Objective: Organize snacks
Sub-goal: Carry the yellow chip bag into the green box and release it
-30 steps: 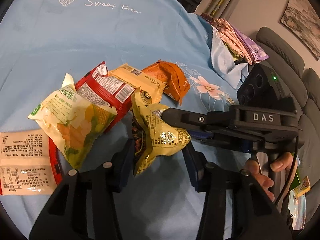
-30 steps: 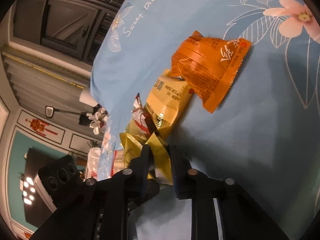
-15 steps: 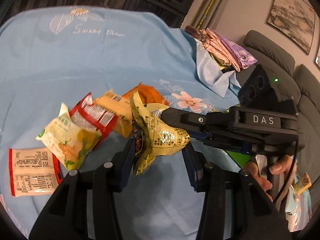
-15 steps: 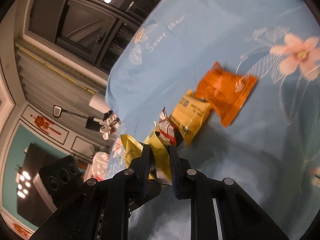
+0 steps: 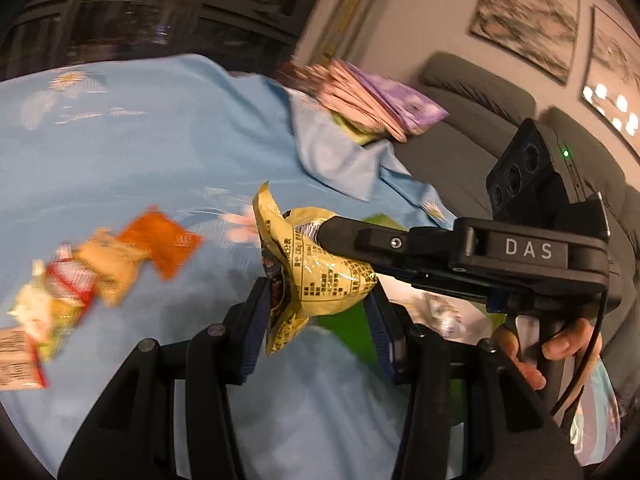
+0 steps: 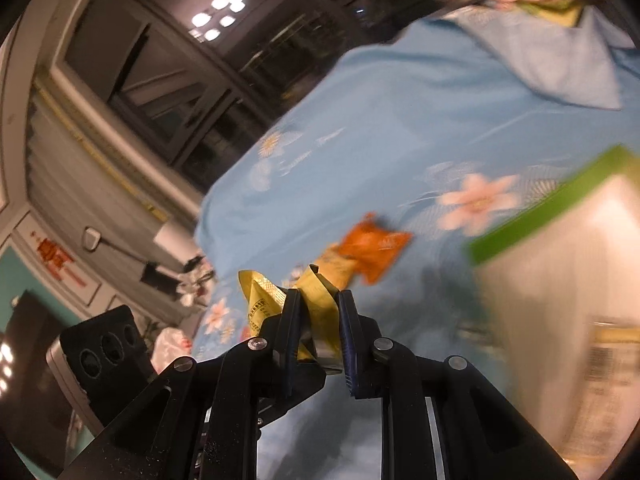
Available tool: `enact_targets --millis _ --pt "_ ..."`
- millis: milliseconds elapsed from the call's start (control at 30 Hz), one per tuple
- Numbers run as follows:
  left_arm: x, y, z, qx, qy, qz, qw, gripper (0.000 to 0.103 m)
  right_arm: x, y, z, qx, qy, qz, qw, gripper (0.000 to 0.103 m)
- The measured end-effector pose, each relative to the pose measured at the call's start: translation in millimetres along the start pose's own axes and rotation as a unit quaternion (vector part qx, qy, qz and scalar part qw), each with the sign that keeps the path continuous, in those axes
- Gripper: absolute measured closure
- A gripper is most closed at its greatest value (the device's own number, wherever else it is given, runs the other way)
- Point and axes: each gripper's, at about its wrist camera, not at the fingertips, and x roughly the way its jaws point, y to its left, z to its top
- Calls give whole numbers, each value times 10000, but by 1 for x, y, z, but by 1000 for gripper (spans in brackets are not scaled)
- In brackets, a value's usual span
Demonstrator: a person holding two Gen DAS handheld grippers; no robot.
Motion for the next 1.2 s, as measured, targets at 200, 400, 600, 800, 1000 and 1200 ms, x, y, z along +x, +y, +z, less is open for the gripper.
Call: enact_targets --millis 200,400,600,800,1000,1200 --pt "67 -61 -1 245 522 -573 9967 56 -57 -58 2 480 -157 -741 9960 83" --pt "115 -108 -9 553 901 -593 9926 60 -91 -118 0 1072 -209 -1190 9869 83" --pt "128 -116 -12 799 997 147 9917 34 -99 -140 -6 1305 -267 -1584 9784 82" --pt "105 -88 -12 348 675 348 9965 8 -105 -141 -7 1575 -346 -1599 9739 57" --pt "72 -69 -8 296 481 635 9964 0 -102 -108 -9 1501 -515 -1174 9803 19" --pt "29 -29 -24 316 443 1140 9920 0 -82 -53 -5 1100 -674 -709 9891 10"
